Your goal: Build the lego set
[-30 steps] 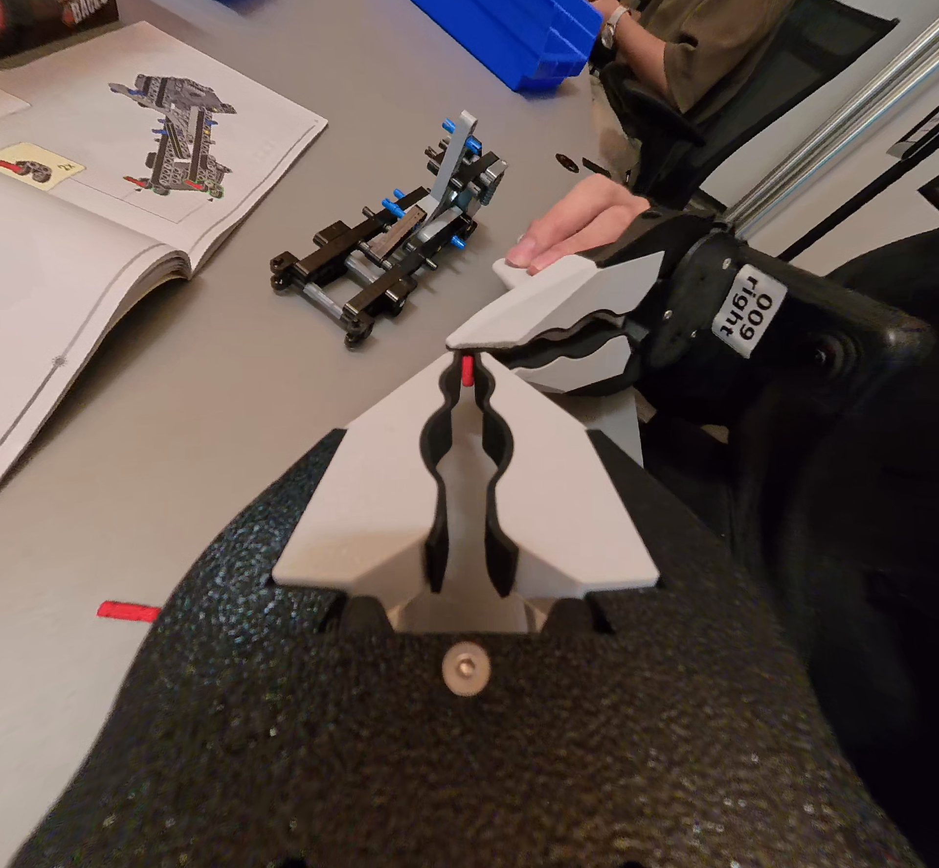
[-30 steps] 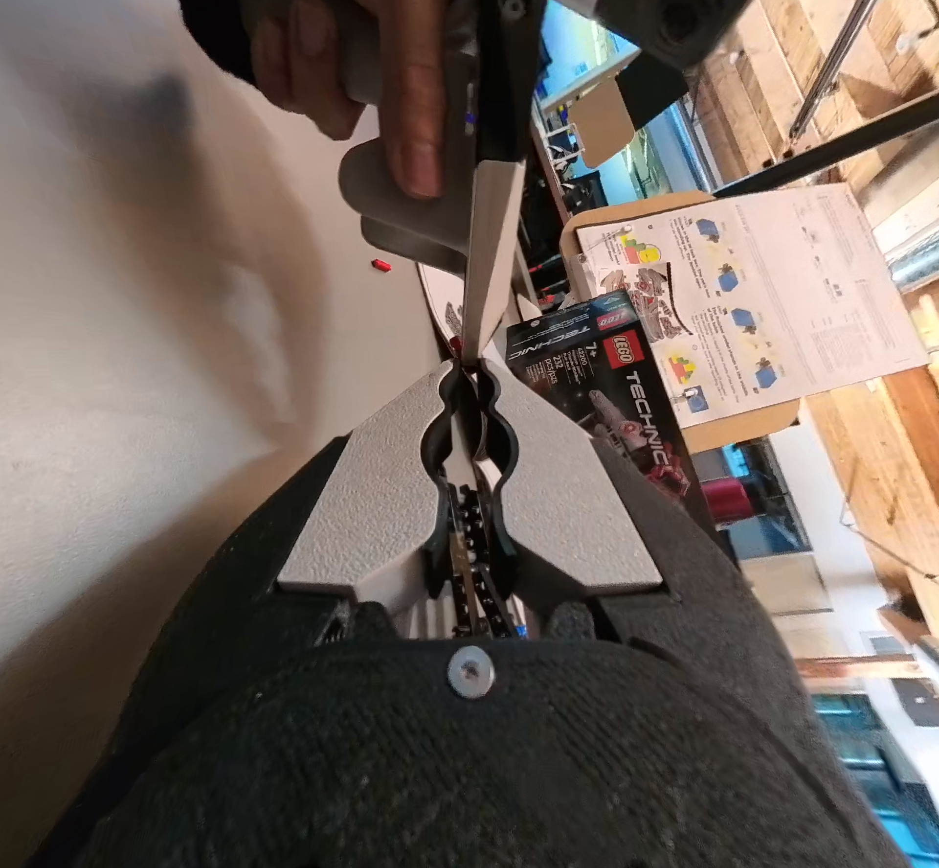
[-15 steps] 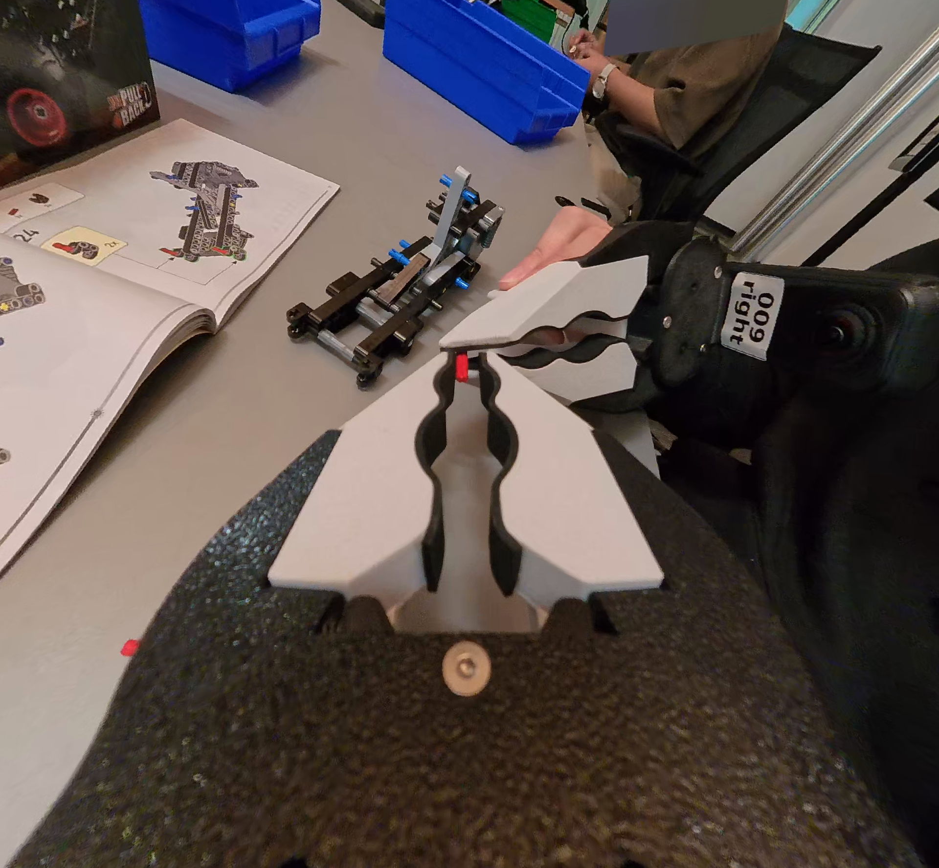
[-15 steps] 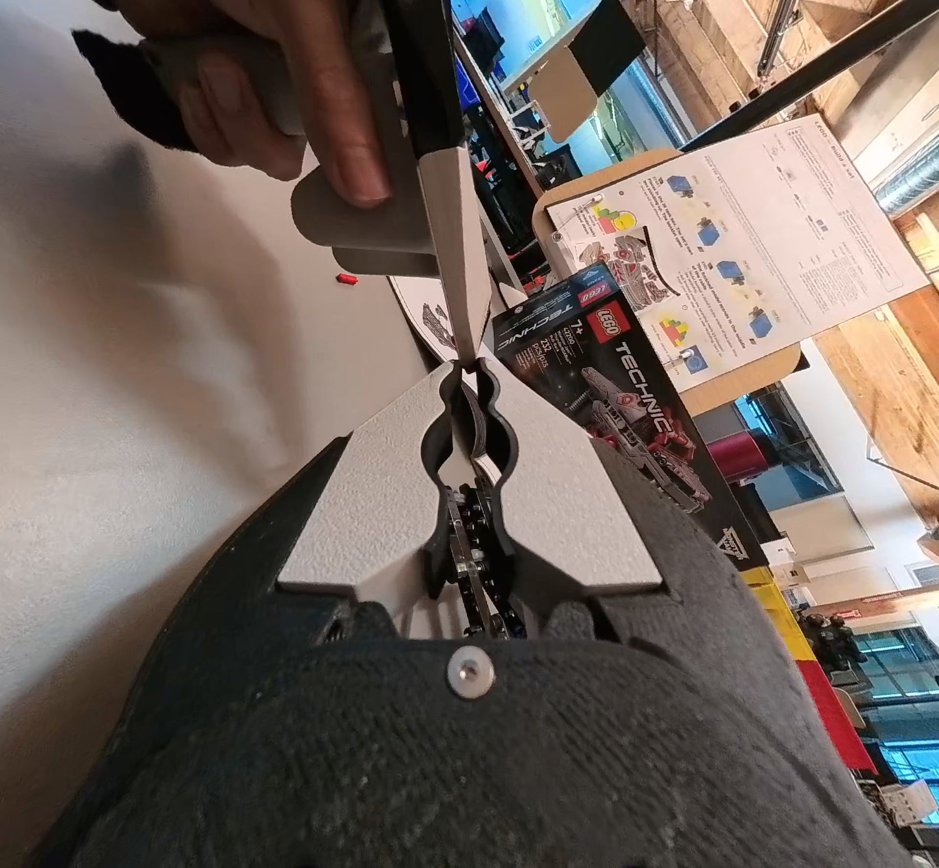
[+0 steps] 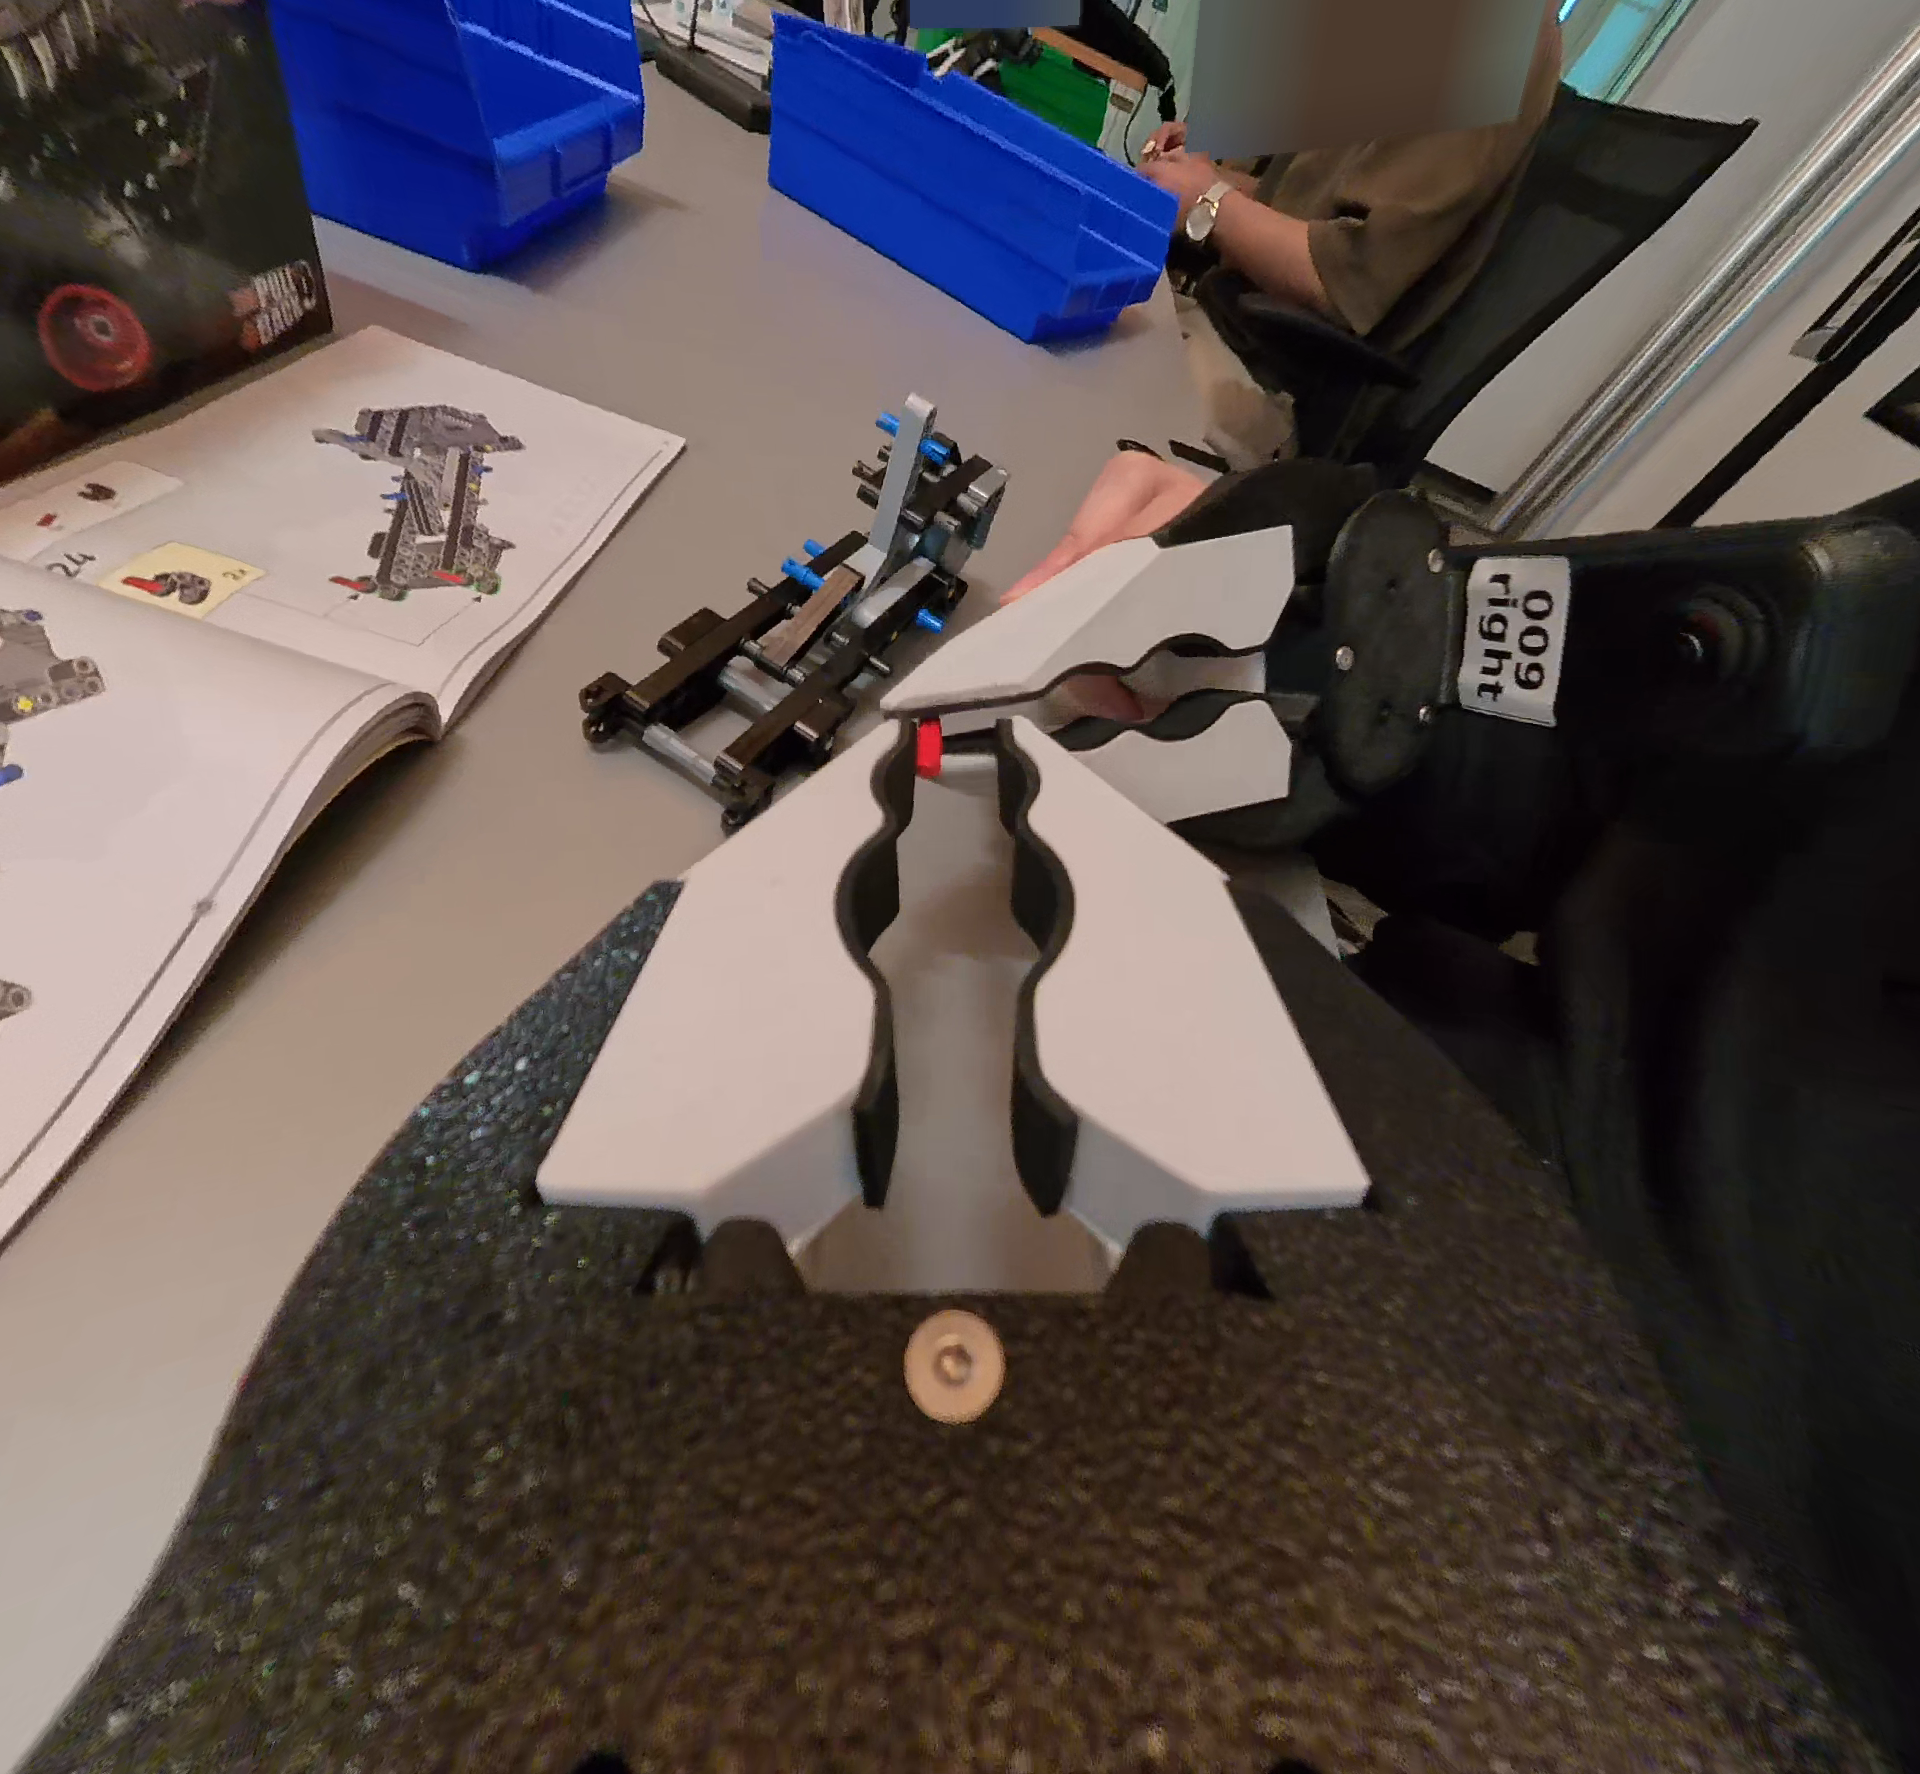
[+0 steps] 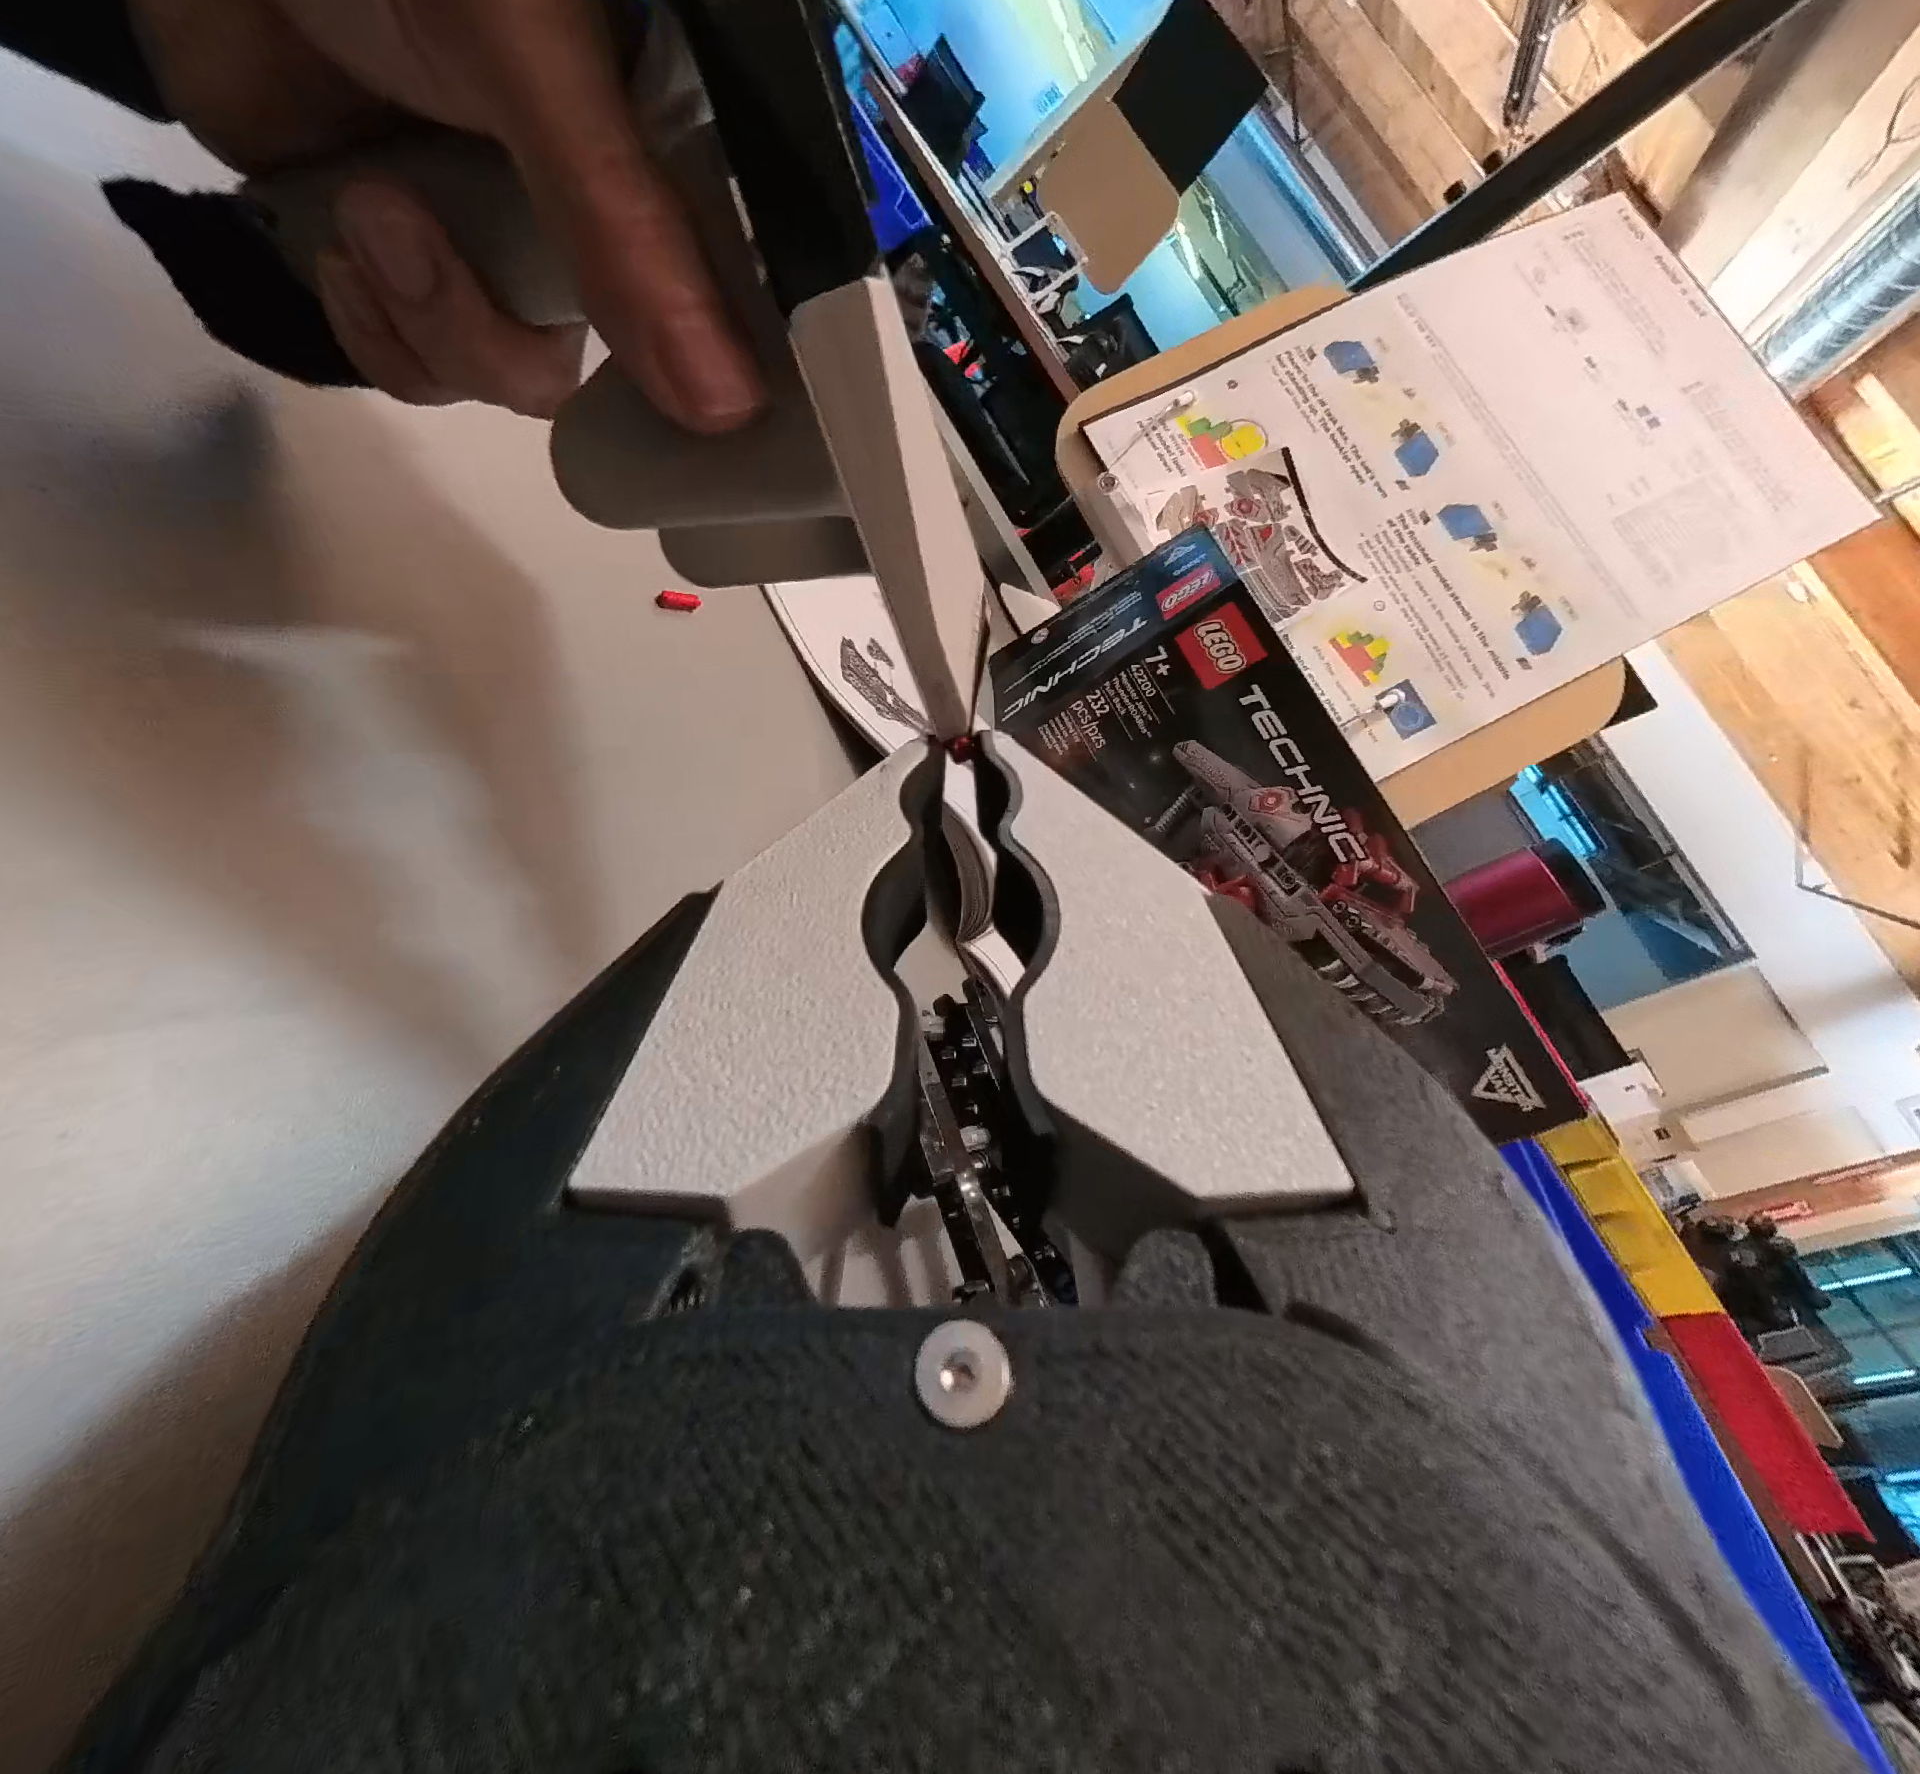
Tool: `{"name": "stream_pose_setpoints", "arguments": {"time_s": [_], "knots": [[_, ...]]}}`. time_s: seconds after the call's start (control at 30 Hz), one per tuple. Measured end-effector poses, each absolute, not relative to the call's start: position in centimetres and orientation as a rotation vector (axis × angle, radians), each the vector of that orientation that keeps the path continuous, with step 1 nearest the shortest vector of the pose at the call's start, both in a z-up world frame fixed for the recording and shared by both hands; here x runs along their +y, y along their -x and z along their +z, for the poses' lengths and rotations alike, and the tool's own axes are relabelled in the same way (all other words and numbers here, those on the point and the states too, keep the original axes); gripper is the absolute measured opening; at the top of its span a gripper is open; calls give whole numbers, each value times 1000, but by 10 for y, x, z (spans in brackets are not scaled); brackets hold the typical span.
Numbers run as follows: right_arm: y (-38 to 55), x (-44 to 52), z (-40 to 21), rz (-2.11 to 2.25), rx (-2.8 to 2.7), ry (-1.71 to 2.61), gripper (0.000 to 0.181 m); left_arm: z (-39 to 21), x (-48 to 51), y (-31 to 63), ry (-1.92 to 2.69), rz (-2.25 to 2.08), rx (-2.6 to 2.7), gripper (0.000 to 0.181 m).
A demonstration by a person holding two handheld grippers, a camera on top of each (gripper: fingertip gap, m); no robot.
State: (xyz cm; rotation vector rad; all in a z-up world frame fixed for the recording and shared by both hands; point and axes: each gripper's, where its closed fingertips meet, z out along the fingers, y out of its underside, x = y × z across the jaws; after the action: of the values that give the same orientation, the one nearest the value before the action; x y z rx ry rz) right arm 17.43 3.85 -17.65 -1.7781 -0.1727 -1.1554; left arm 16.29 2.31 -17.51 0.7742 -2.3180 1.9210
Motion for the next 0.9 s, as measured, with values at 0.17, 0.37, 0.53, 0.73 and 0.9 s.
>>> {"name": "stream_pose_setpoints", "arguments": {"time_s": [0.17, 0.37, 0.53, 0.73, 0.9], "knots": [[-180, 34, -179, -1167, -135, 1792, 1, -176, 34, -180, -879, 1974, -2464, 29], [-181, 32, -175, -1109, -91, 1763, 2, -168, 30, -173, -813, 2016, -2397, 13], [-176, 36, -174, -1089, -107, 1757, 2, -167, 29, -172, -804, 2030, -2375, 7], [-178, 33, -172, -1026, -51, 1737, 2, -167, 27, -171, -777, 2043, -2388, 3], [-178, 33, -173, -982, -33, 1737, 1, -167, 26, -171, -763, 2066, -2387, 1]]}}
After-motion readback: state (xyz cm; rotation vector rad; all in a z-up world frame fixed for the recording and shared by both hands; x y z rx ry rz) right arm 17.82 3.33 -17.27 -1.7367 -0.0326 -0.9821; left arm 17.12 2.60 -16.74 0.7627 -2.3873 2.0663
